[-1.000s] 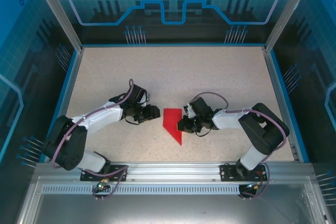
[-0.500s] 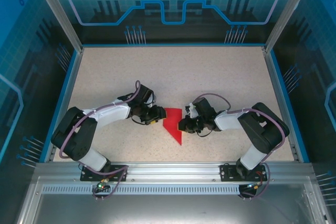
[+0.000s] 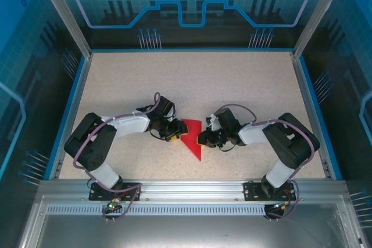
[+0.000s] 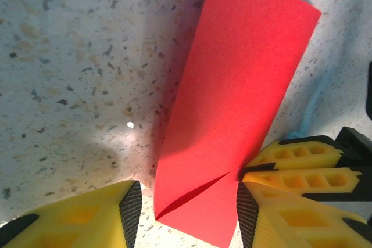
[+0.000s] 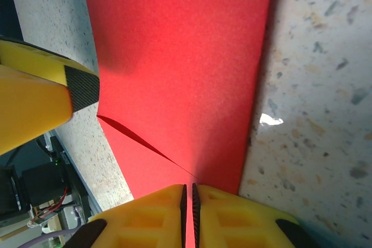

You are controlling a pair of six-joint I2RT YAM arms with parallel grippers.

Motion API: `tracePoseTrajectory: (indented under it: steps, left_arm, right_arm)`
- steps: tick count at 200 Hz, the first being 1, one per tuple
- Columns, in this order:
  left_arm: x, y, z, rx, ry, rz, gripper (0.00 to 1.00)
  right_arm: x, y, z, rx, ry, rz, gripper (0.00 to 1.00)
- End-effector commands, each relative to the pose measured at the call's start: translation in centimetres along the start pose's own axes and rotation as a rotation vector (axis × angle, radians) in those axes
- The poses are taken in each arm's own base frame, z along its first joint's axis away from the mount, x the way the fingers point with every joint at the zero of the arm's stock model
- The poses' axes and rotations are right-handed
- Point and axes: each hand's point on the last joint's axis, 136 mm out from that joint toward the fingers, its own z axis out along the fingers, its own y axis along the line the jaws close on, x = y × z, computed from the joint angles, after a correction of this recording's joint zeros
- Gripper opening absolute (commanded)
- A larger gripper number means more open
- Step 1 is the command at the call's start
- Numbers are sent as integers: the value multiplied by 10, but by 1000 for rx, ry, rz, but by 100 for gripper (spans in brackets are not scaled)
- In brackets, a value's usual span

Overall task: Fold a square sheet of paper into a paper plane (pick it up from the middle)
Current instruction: Fold the wing for the fifth time at the center of the table.

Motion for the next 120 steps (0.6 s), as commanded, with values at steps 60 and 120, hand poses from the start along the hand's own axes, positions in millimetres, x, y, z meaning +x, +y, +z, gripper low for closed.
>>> tracePoseTrajectory:
  steps: [60,120]
  left_arm:
    - [10,-25,11,78,59,30,44]
    - [8,-45,7,130,61,95,42]
  right_arm:
    - [14,-54,9,149,10,81,14]
    - [6,-51,10,126,-6,68,15]
